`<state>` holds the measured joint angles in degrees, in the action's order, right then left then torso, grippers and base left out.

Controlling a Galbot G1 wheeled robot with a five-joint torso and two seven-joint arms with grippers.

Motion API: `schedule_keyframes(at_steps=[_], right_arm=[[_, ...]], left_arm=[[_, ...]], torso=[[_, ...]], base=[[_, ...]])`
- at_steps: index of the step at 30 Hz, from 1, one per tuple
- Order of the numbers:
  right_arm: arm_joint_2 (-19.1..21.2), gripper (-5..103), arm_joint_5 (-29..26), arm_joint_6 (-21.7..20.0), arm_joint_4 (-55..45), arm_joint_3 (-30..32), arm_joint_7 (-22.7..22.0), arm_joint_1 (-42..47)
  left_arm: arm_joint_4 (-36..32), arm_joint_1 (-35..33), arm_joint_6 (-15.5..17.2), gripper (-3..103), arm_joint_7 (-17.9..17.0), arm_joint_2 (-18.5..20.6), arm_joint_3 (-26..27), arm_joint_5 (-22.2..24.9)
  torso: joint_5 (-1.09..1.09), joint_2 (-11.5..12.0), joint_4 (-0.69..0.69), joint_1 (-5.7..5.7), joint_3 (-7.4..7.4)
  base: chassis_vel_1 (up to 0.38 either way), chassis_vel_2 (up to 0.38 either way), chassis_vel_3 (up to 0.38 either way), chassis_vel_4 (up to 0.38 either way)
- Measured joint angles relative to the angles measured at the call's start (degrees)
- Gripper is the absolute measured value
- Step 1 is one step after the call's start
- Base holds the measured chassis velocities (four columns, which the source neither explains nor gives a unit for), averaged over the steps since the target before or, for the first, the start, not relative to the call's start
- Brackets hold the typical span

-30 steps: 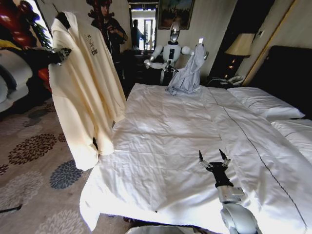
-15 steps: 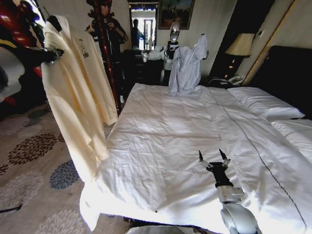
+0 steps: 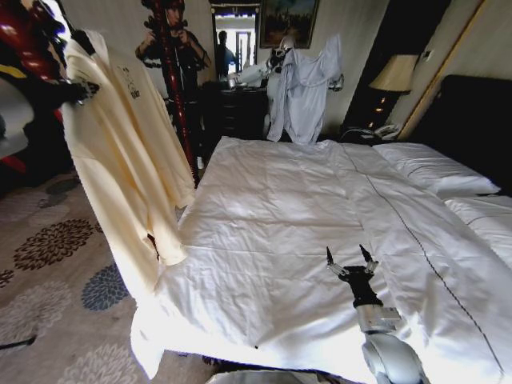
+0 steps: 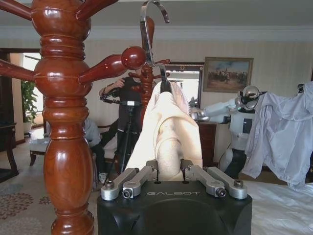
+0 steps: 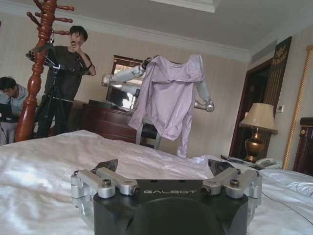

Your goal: Pick up the clothes from the bed and hang them on the clothes hanger.

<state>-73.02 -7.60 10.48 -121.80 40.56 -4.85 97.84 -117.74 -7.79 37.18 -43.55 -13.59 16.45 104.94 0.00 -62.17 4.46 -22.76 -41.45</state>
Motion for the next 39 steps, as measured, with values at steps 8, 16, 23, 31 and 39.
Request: schedule_keyframes(at_steps=[8,16,23,31,39], right_arm=[[0.0,100,0.0,0.0,0.0,0.0,0.0,0.0],[0.0,100,0.0,0.0,0.0,0.0,0.0,0.0],[0.0,100,0.0,0.0,0.0,0.0,0.0,0.0],[0.0,100,0.0,0.0,0.0,0.0,0.0,0.0],[0.0,100,0.0,0.0,0.0,0.0,0.0,0.0]], left_arm=[[0.4,-2.9,-0.2,18,-0.6,0.1,2.7,0.3],[1.1,-2.9,-0.8,18,-1.3,-1.3,2.3,0.1],[1.2,-3.5,-1.2,18,-2.6,-2.5,2.4,-0.4],[1.9,-4.3,-1.3,18,-2.7,-2.8,3.1,-1.0],[2.7,-9.0,-1.3,18,-2.9,-3.8,6.4,-2.0]], torso=[[0.00,0.0,0.00,0.00,0.00],[0.00,0.0,0.01,0.00,0.00],[0.00,0.0,0.01,0.00,0.00],[0.01,0.0,0.01,0.00,0.00],[0.00,0.0,0.00,0.00,0.00]], base=[[0.000,0.000,0.000,0.000],[0.000,0.000,0.000,0.000],[0.000,0.000,0.000,0.000],[0.000,0.000,0.000,0.000],[0.000,0.000,0.000,0.000]])
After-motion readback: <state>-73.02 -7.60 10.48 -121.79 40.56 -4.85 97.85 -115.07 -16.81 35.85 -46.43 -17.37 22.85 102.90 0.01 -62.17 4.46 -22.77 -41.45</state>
